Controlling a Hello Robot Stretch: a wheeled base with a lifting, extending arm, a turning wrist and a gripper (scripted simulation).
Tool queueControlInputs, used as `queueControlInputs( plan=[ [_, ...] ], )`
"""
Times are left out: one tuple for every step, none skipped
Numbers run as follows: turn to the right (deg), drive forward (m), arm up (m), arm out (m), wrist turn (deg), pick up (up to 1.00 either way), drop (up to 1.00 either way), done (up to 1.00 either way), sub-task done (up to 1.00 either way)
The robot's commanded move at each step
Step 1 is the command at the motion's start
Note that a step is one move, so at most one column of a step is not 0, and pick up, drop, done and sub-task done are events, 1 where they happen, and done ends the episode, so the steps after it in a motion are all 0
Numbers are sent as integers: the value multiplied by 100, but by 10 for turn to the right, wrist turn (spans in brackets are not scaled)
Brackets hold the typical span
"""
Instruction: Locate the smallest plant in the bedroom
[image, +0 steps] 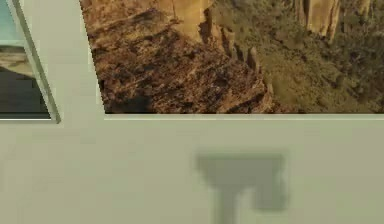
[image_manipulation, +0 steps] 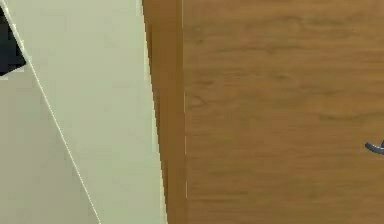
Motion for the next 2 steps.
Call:
queueControlInputs(
  plan=[
    [-450, 0, 0, 0, 0, 0, 0, 0, 0],
    [-450, 0, 0, 0, 0, 0, 0, 0, 0]
  ],
)
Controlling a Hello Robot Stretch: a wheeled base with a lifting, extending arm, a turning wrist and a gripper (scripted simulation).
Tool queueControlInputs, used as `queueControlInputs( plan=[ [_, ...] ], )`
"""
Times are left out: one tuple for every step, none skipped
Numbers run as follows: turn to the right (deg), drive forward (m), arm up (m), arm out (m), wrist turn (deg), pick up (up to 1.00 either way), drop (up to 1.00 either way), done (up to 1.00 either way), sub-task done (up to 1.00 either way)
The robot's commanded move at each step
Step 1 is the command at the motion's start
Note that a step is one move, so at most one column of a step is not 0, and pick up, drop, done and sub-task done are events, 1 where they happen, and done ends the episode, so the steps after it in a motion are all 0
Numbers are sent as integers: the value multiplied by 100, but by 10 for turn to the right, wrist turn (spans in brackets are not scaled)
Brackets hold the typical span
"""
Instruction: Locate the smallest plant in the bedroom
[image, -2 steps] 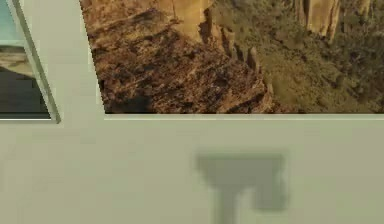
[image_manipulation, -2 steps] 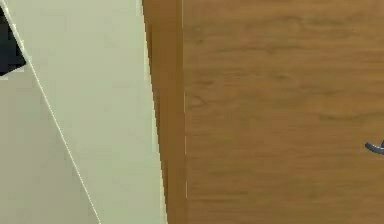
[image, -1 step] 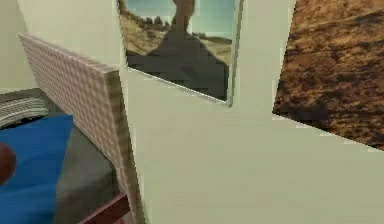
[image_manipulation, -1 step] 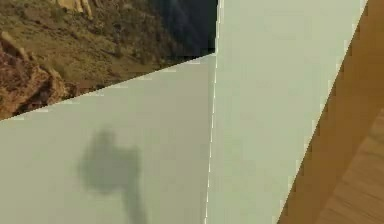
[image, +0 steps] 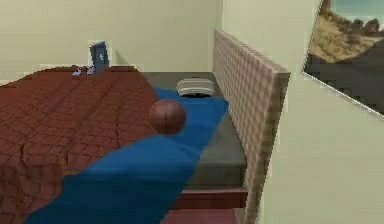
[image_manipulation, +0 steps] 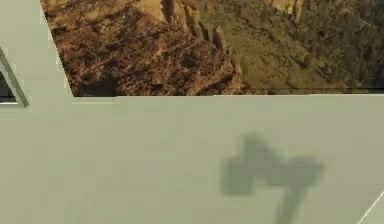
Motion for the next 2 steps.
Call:
queueControlInputs(
  plan=[
    [-450, 0, 0, 0, 0, 0, 0, 0, 0],
    [-60, 0, 0, 0, 0, 0, 0, 0, 0]
  ],
)
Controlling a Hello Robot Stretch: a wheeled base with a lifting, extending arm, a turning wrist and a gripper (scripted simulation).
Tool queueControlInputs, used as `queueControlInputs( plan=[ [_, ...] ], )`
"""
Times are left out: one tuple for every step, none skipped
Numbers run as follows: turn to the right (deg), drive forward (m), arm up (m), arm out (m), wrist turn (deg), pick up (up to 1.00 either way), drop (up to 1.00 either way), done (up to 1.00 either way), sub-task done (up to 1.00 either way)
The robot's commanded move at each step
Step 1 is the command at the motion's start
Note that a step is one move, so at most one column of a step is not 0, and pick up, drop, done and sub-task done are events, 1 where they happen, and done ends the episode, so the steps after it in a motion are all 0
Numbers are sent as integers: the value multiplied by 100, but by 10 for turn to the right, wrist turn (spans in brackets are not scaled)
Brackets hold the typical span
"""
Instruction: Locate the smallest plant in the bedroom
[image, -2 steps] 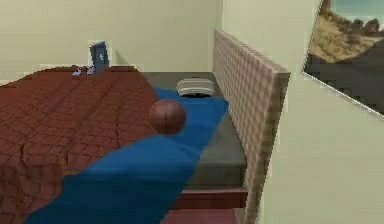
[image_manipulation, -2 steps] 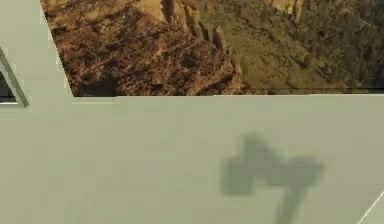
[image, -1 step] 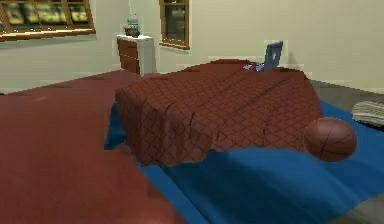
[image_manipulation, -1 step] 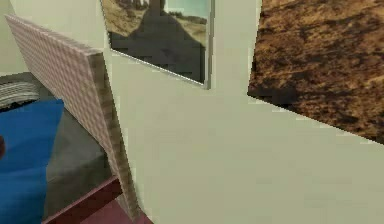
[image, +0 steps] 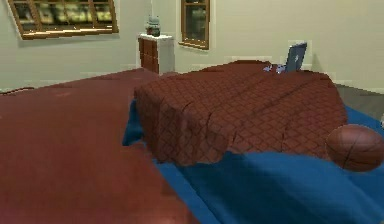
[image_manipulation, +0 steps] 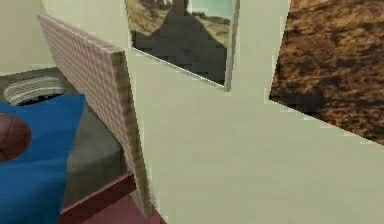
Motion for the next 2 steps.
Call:
queueControlInputs(
  plan=[
    [0, 20, 0, 0, 0, 0, 0, 0, 0],
    [-390, 0, 0, 0, 0, 0, 0, 0, 0]
  ],
)
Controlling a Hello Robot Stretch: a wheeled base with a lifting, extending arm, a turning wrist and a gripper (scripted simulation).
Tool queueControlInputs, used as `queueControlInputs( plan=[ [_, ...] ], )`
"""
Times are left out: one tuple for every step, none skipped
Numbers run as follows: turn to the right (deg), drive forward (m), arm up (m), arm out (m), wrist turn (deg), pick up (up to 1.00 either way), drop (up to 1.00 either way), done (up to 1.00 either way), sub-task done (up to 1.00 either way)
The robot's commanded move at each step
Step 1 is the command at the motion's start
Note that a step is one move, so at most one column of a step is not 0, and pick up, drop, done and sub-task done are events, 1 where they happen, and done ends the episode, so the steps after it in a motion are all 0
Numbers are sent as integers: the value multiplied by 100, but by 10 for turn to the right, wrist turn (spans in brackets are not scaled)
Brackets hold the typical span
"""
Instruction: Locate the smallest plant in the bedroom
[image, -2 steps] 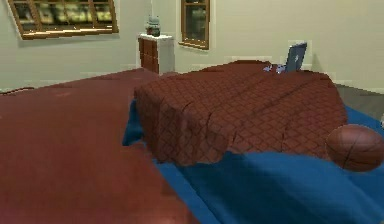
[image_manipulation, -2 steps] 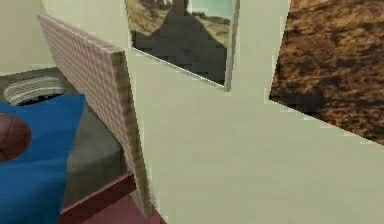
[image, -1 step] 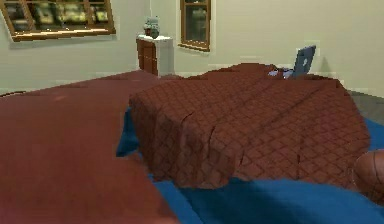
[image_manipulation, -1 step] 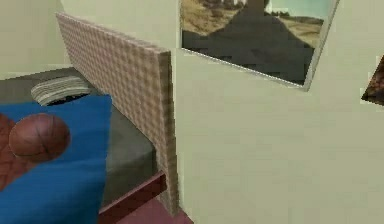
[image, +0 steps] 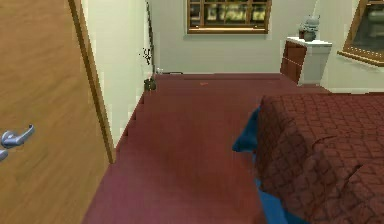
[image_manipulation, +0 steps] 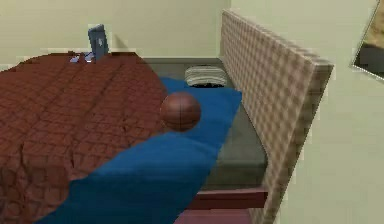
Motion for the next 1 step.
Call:
queueControlInputs(
  plan=[
    [0, 100, 0, 0, 0, 0, 0, 0, 0]
  ],
)
